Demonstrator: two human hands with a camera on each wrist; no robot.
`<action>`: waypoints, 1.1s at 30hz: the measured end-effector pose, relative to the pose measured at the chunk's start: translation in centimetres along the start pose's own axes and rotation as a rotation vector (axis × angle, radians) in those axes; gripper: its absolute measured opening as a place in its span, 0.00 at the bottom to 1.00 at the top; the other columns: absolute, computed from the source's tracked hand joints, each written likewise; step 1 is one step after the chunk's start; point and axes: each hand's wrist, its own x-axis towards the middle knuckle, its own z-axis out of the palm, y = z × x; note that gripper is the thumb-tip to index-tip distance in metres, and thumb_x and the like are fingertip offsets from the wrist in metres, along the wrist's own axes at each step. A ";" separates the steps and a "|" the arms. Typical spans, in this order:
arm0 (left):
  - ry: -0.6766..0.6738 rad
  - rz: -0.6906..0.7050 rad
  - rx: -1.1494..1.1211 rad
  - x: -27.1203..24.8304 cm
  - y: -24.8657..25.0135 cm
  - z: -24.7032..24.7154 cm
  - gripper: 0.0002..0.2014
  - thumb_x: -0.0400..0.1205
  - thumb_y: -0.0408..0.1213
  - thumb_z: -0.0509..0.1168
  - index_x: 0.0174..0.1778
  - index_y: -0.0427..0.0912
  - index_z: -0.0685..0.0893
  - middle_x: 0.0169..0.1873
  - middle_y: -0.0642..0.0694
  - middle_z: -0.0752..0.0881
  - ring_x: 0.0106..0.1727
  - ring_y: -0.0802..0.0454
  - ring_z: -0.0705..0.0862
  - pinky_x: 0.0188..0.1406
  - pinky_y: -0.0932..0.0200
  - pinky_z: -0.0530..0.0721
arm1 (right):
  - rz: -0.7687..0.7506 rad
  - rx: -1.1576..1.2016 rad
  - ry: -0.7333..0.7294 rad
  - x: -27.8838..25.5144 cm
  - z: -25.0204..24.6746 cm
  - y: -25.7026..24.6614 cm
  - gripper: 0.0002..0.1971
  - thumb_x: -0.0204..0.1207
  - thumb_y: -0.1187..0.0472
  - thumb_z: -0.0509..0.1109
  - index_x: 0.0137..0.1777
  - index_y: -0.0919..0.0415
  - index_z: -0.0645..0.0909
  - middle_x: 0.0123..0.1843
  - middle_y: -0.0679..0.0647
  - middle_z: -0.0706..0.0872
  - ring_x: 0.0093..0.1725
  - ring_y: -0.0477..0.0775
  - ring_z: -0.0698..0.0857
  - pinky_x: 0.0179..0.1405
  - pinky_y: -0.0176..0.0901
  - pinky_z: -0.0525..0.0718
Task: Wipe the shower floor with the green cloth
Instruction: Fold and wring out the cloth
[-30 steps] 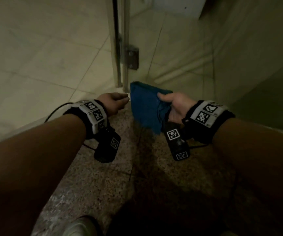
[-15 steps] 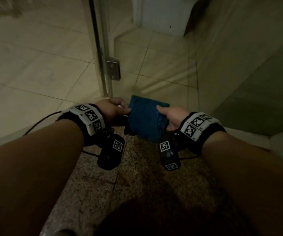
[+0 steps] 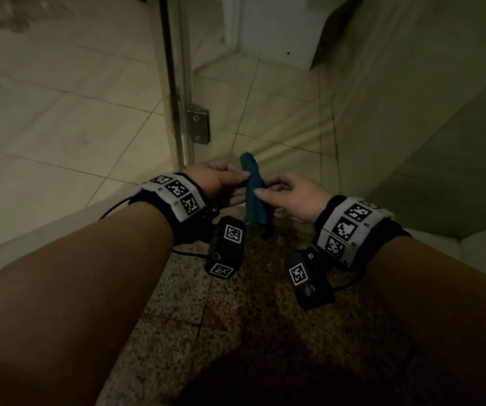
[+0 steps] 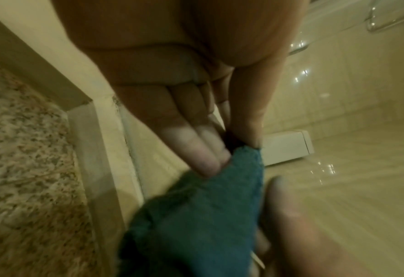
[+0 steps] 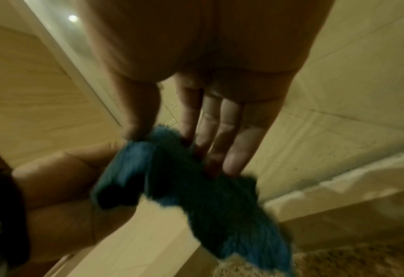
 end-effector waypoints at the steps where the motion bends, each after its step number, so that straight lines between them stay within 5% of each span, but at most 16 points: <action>1: 0.008 0.003 0.001 0.0 0.0 0.1 0.11 0.79 0.23 0.64 0.32 0.38 0.76 0.25 0.42 0.86 0.25 0.53 0.87 0.27 0.61 0.87 | -0.007 -0.004 -0.012 0.1 -0.1 0.1 0.22 0.77 0.55 0.71 0.69 0.62 0.74 0.54 0.52 0.78 0.53 0.49 0.80 0.39 0.33 0.80; 5: 0.040 0.025 0.061 0.1 -0.2 0.2 0.13 0.79 0.24 0.66 0.29 0.38 0.75 0.21 0.44 0.84 0.25 0.54 0.86 0.29 0.62 0.88 | -0.076 -0.160 -0.024 0.3 -0.2 0.2 0.26 0.73 0.55 0.75 0.70 0.61 0.77 0.55 0.51 0.79 0.55 0.46 0.79 0.46 0.32 0.76; 9: 0.070 0.040 0.136 0.1 -0.3 0.1 0.13 0.79 0.25 0.66 0.31 0.38 0.74 0.17 0.47 0.83 0.21 0.57 0.84 0.25 0.64 0.87 | -0.100 -0.213 -0.074 0.5 -0.3 -0.1 0.18 0.77 0.61 0.71 0.66 0.61 0.79 0.43 0.45 0.78 0.47 0.43 0.78 0.34 0.18 0.72; 13: 0.049 0.011 0.178 -0.1 -0.2 -0.4 0.12 0.80 0.25 0.65 0.33 0.38 0.73 0.17 0.47 0.84 0.20 0.58 0.85 0.24 0.66 0.85 | -0.069 -0.169 -0.156 0.7 -0.3 0.0 0.18 0.80 0.63 0.68 0.69 0.65 0.78 0.54 0.53 0.83 0.51 0.46 0.81 0.46 0.26 0.75; 17: 0.038 -0.017 0.124 0.0 -0.3 -0.6 0.11 0.79 0.24 0.65 0.36 0.40 0.73 0.19 0.47 0.84 0.21 0.56 0.85 0.23 0.65 0.85 | -0.046 -0.065 -0.131 1.1 -0.7 0.7 0.15 0.80 0.66 0.67 0.66 0.66 0.81 0.41 0.47 0.83 0.27 0.30 0.81 0.29 0.20 0.75; 21: 0.043 -0.022 0.112 0.0 -0.1 -0.5 0.09 0.79 0.27 0.67 0.38 0.41 0.75 0.21 0.47 0.84 0.23 0.56 0.86 0.25 0.65 0.85 | -0.036 -0.015 -0.069 1.3 -0.7 0.8 0.12 0.81 0.65 0.65 0.63 0.60 0.80 0.39 0.45 0.82 0.28 0.34 0.81 0.26 0.21 0.74; 29: -0.026 -0.070 0.208 0.2 -0.5 -0.7 0.06 0.79 0.28 0.68 0.43 0.42 0.78 0.37 0.44 0.84 0.37 0.50 0.84 0.34 0.61 0.86 | -0.038 -0.068 -0.054 1.7 0.1 0.7 0.15 0.82 0.65 0.64 0.66 0.69 0.79 0.57 0.61 0.84 0.48 0.48 0.81 0.56 0.42 0.80; 33: -0.050 -0.082 0.207 0.5 -0.6 -1.2 0.07 0.81 0.23 0.63 0.45 0.40 0.79 0.38 0.42 0.84 0.39 0.49 0.83 0.32 0.63 0.86 | -0.053 -0.019 -0.058 1.7 0.2 0.8 0.10 0.80 0.68 0.66 0.59 0.69 0.81 0.36 0.48 0.84 0.26 0.31 0.81 0.28 0.22 0.76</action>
